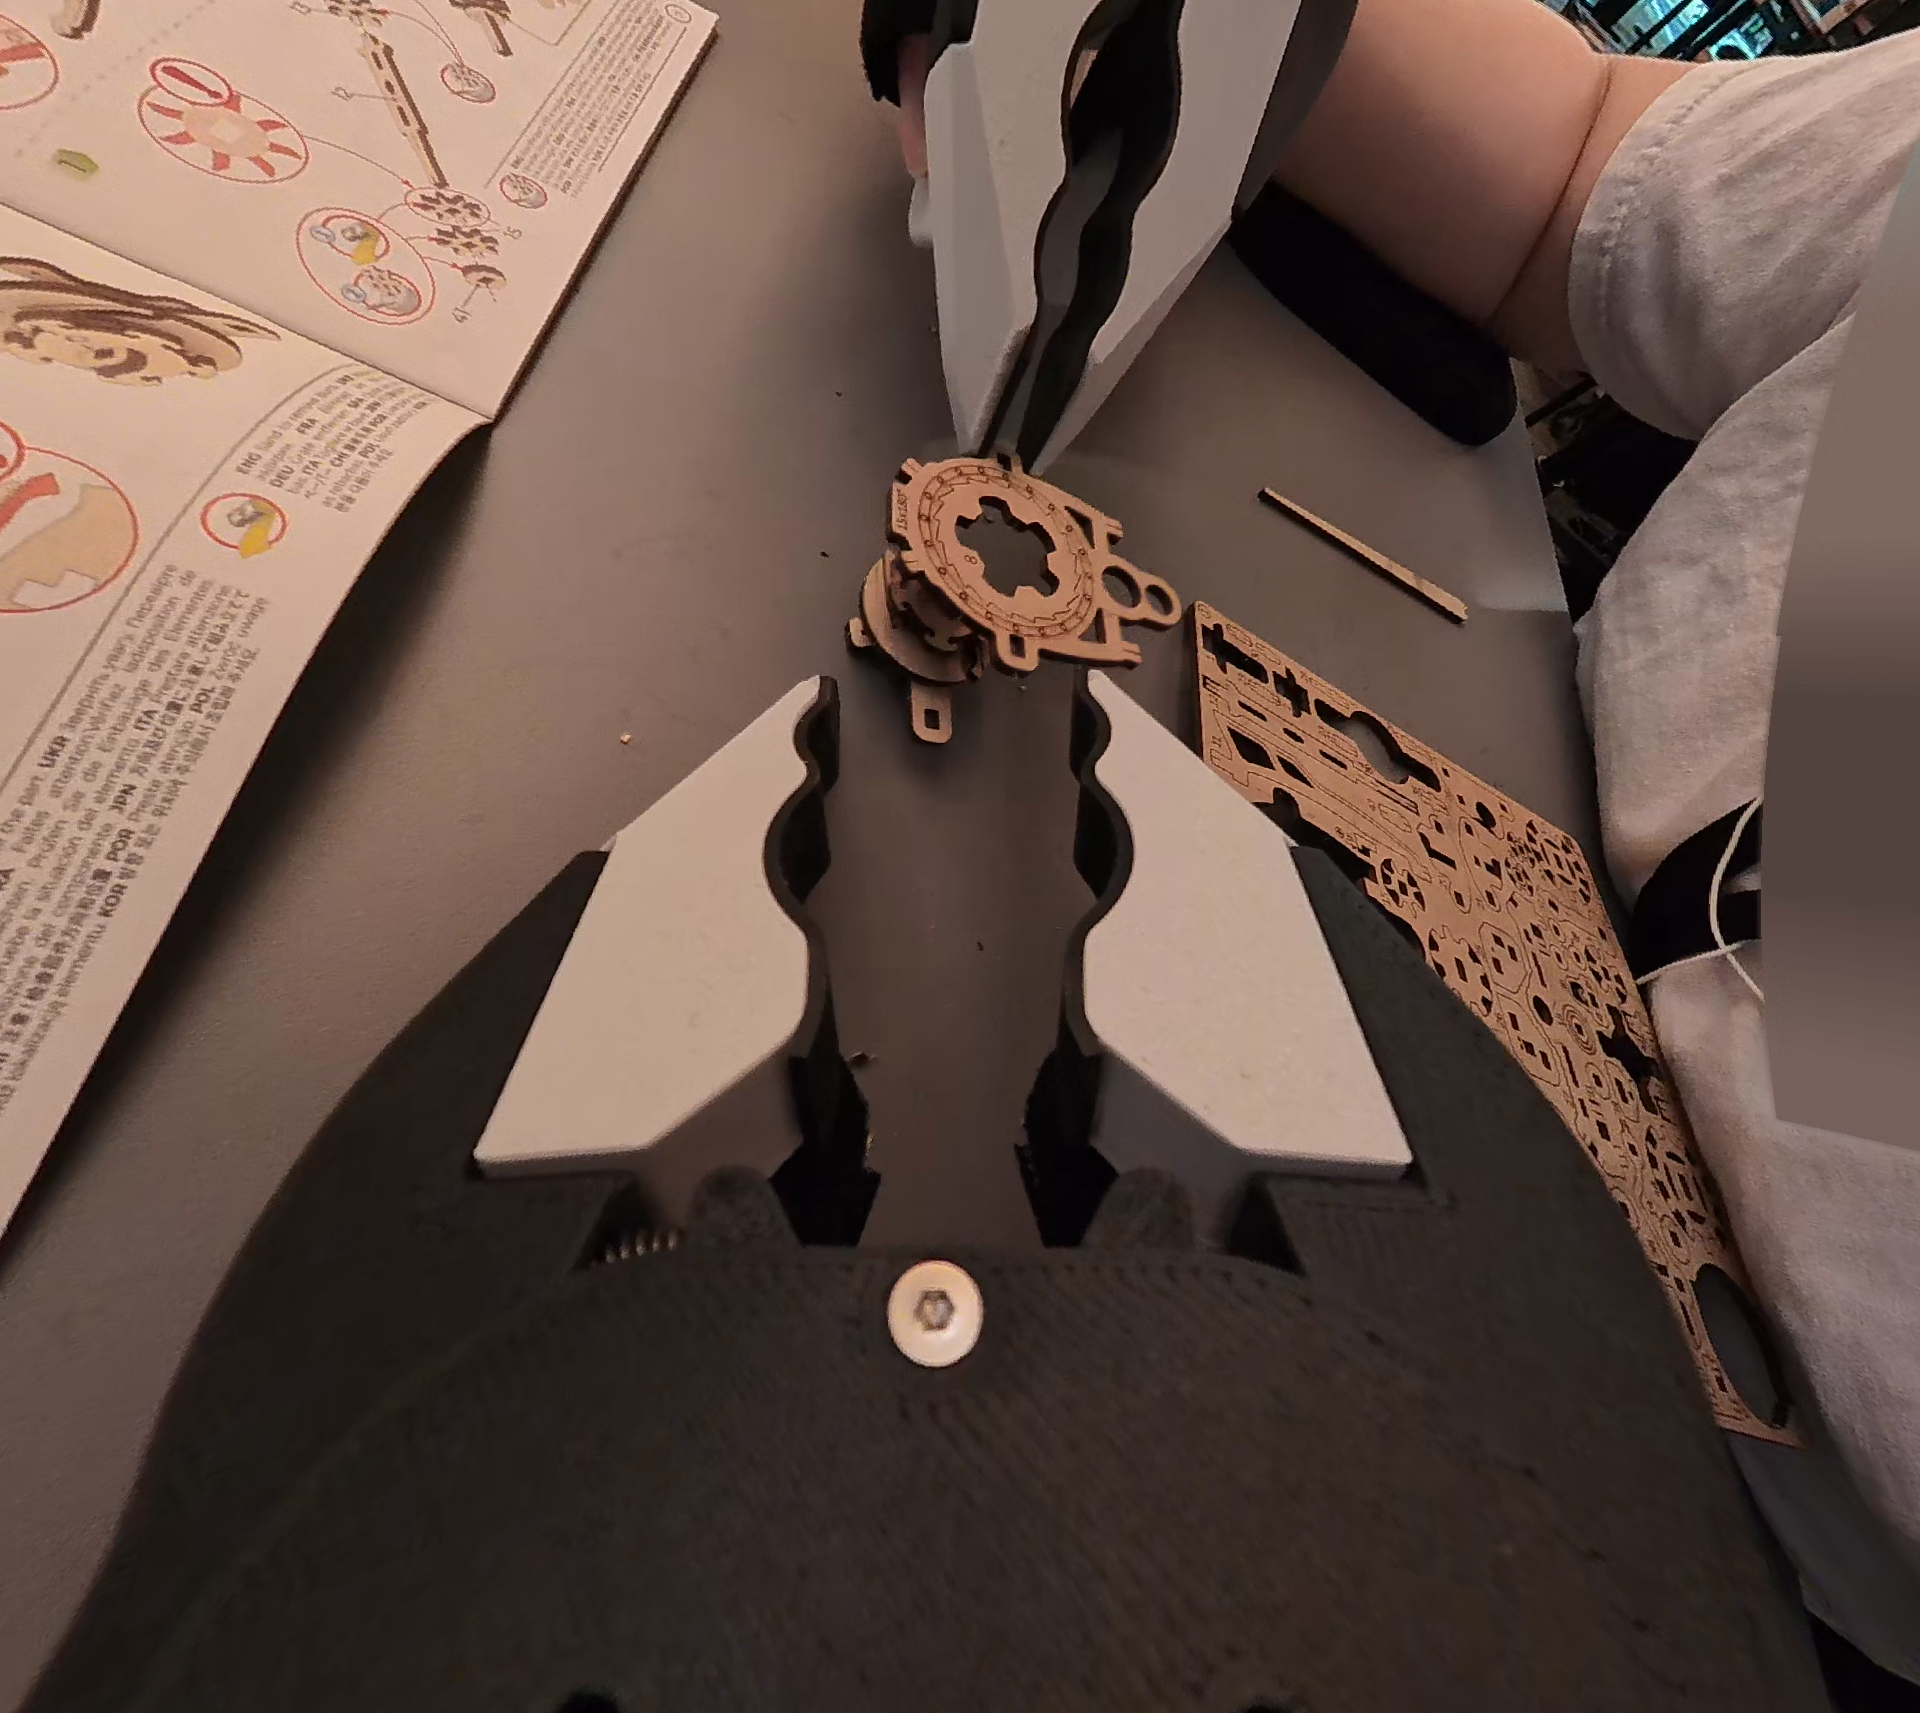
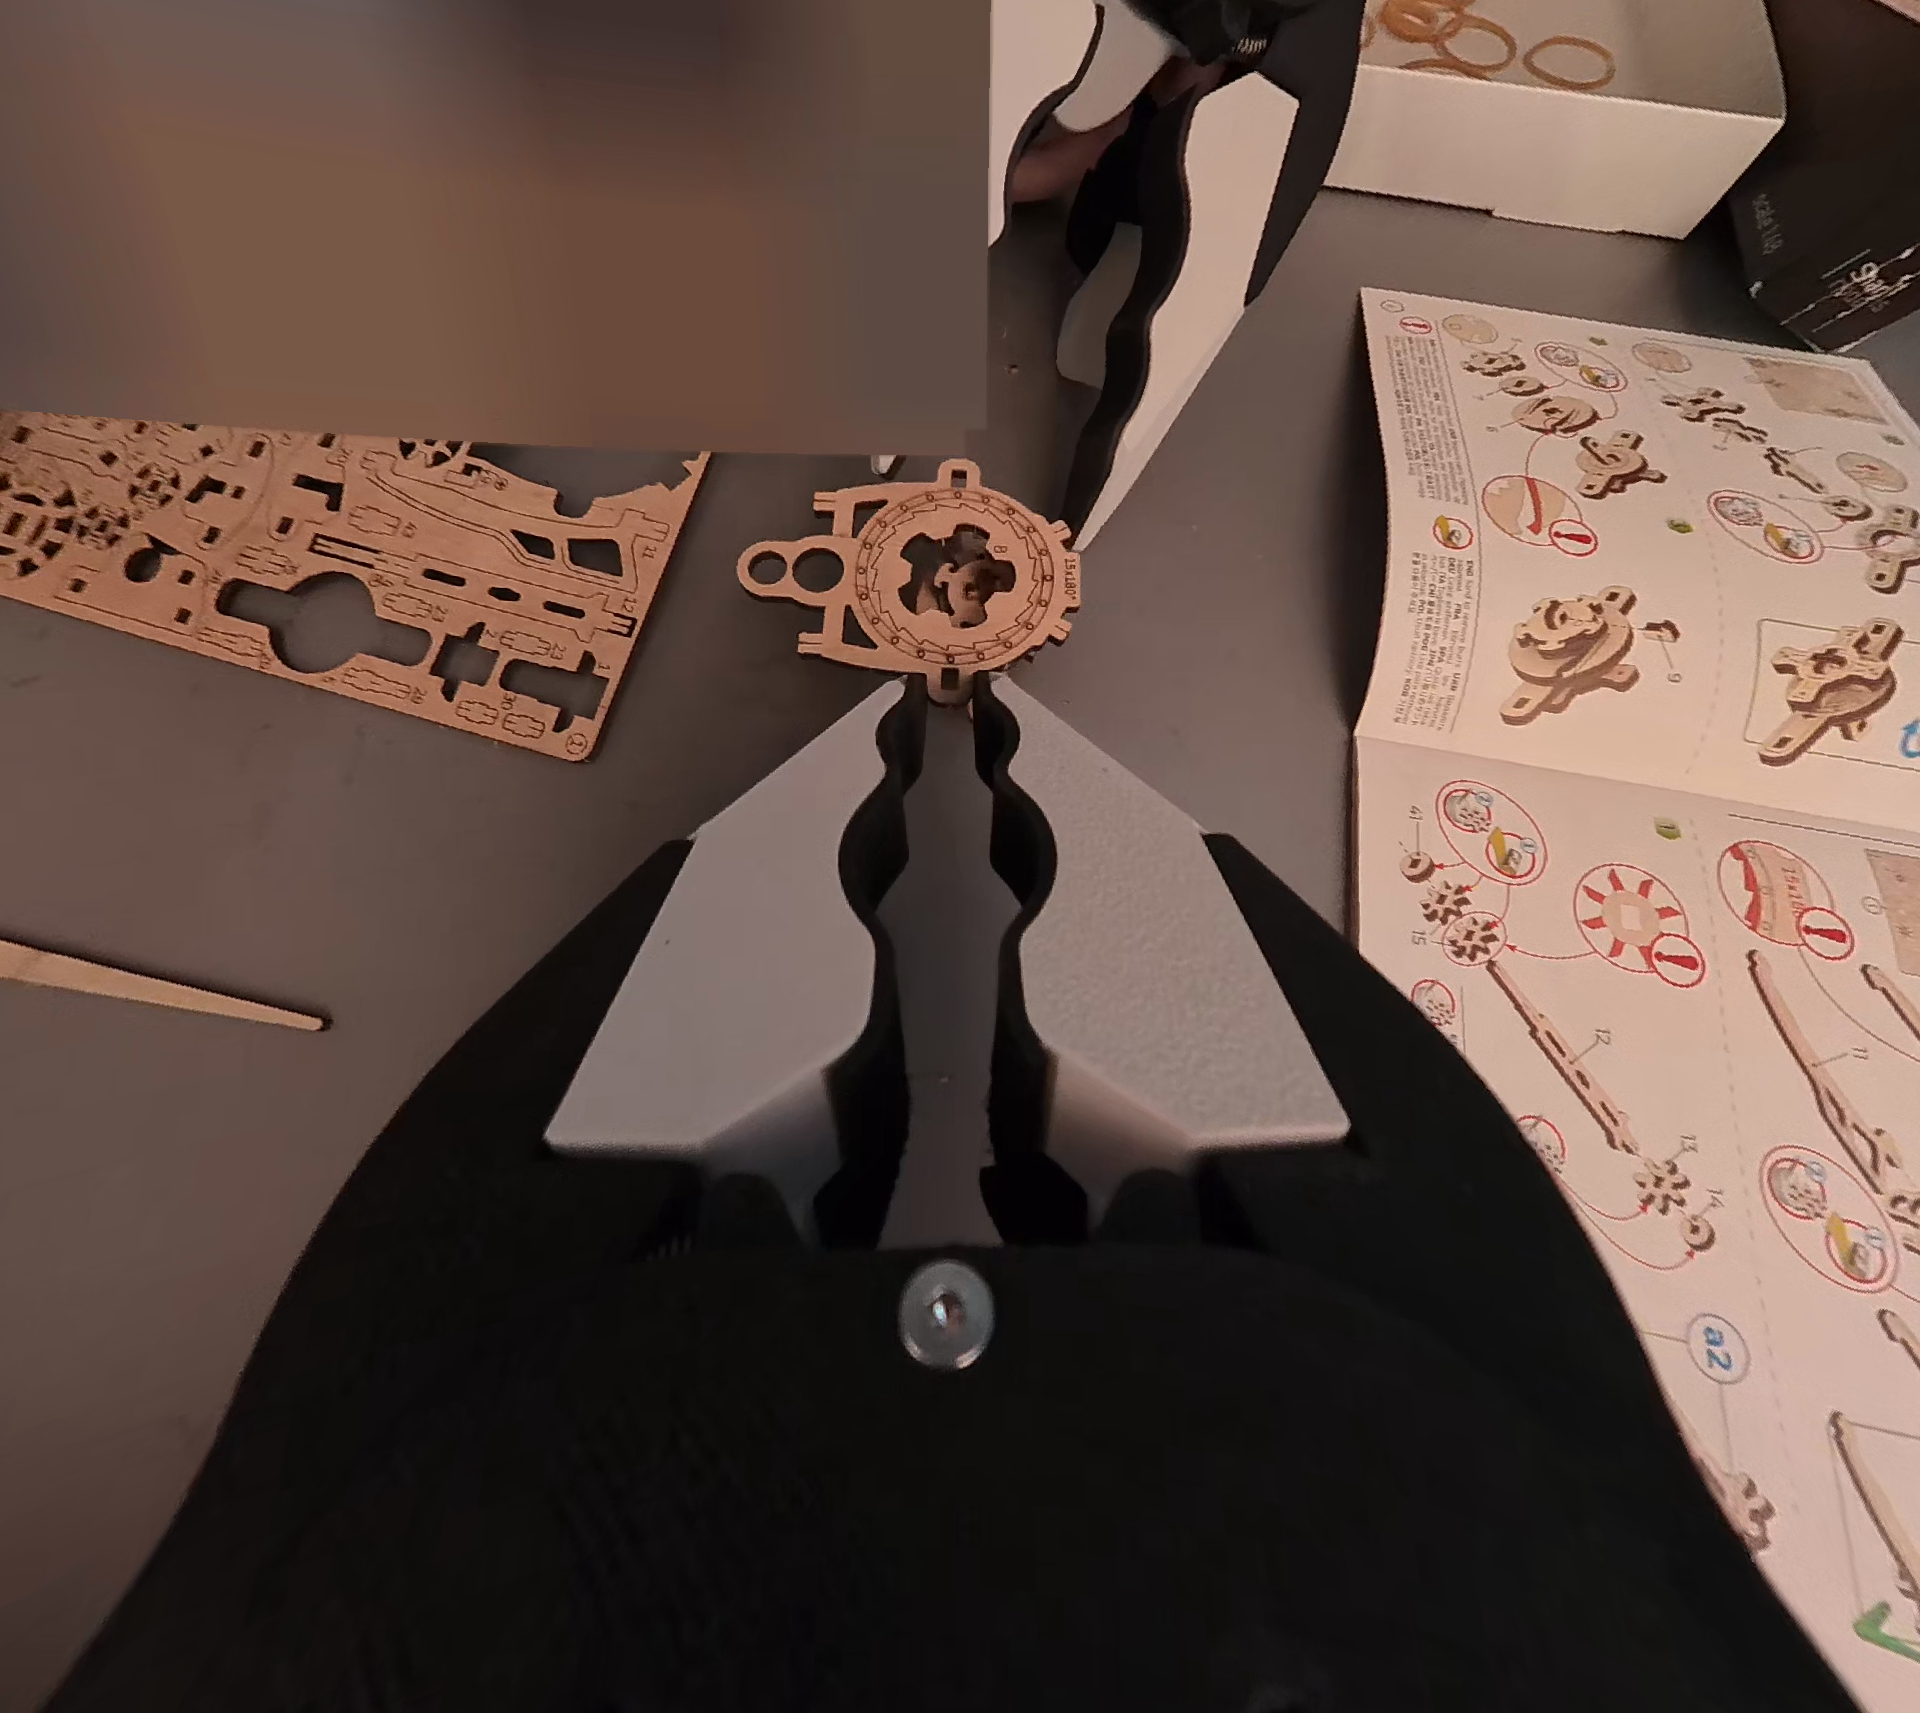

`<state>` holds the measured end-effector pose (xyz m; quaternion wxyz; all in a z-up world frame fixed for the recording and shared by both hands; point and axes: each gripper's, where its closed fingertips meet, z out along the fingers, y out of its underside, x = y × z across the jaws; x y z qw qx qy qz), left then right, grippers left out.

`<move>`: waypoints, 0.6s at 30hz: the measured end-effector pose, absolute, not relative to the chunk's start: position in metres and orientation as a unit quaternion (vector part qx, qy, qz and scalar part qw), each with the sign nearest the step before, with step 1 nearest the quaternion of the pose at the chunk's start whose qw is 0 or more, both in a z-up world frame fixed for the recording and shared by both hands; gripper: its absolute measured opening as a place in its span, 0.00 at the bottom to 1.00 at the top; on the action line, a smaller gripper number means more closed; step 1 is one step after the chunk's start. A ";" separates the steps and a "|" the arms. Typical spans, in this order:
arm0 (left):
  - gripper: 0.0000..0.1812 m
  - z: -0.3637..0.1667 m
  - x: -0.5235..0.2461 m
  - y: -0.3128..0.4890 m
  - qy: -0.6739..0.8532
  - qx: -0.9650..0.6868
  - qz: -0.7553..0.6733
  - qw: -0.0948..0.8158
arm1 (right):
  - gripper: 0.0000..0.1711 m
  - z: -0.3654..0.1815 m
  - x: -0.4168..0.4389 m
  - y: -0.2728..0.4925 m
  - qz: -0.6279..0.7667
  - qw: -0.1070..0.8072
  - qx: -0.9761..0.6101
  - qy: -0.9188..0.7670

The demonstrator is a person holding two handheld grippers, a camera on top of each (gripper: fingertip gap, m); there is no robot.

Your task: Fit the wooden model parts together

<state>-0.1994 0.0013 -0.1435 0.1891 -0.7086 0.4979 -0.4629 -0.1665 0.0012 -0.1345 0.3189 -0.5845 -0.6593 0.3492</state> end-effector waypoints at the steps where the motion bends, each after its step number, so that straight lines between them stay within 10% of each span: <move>1: 0.24 -0.143 -0.199 0.001 0.498 -0.709 -0.463 0.189 | 0.04 -0.134 -0.166 0.001 0.354 0.318 -0.586 -0.656; 18: 0.24 -0.144 -0.202 0.002 0.497 -0.709 -0.463 0.189 | 0.04 -0.119 -0.159 0.006 0.384 0.340 -0.581 -0.632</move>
